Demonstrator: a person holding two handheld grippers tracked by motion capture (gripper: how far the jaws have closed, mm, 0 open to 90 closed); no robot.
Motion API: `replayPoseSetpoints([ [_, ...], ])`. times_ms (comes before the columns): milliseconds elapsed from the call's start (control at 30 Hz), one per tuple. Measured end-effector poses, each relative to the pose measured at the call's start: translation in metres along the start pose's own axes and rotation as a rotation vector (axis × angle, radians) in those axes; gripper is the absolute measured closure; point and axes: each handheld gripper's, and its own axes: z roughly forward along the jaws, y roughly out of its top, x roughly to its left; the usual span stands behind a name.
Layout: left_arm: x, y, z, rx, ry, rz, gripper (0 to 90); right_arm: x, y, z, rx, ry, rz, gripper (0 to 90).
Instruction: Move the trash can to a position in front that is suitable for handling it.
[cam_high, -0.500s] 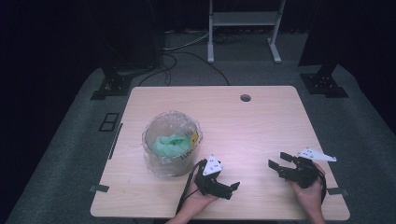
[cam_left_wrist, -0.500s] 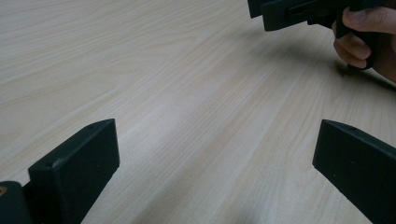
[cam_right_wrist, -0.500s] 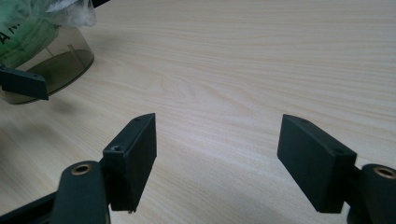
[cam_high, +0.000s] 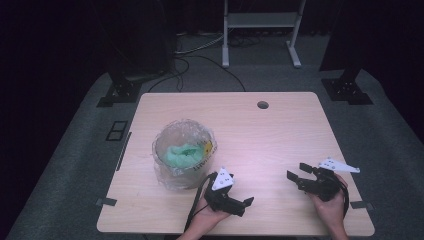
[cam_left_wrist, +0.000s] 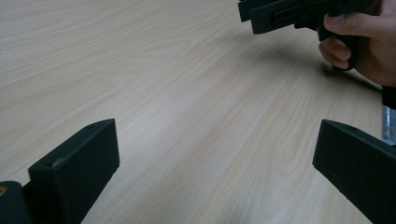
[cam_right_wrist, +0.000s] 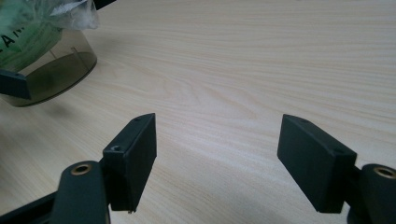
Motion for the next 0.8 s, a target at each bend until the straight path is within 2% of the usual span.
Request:
replayPoseSetpoints([
  [167, 0.005, -0.005, -0.022, 0.009, -0.009, 0.025, 0.0, 0.004, 0.002, 0.0, -0.002, -0.003, -0.015, 27.6],
  [267, 0.012, -0.012, -0.037, 0.008, -0.009, 0.017, 0.0, 0.005, 0.002, -0.001, -0.008, -0.003, -0.021, 27.6],
  [333, 0.016, -0.017, -0.047, -0.01, -0.015, 0.002, 2.2, 0.006, 0.002, 0.0, -0.006, -0.002, -0.02, 27.6],
  [467, 0.02, -0.026, -0.065, -0.004, -0.016, 0.015, 2.6, 0.007, 0.002, 0.002, 0.0, -0.001, -0.02, 27.6],
  [567, 0.021, -0.03, -0.075, -0.009, -0.037, 0.014, 2.7, 0.008, 0.002, 0.004, 0.003, 0.001, -0.021, 27.6],
  [733, 0.024, -0.031, -0.09, -0.015, -0.047, 0.044, 2.7, 0.012, 0.002, 0.006, 0.008, 0.003, -0.028, 27.6],
  [800, 0.026, -0.03, -0.094, -0.021, -0.039, 0.055, 2.7, 0.012, 0.002, 0.007, 0.01, 0.003, -0.028, 27.6],
])
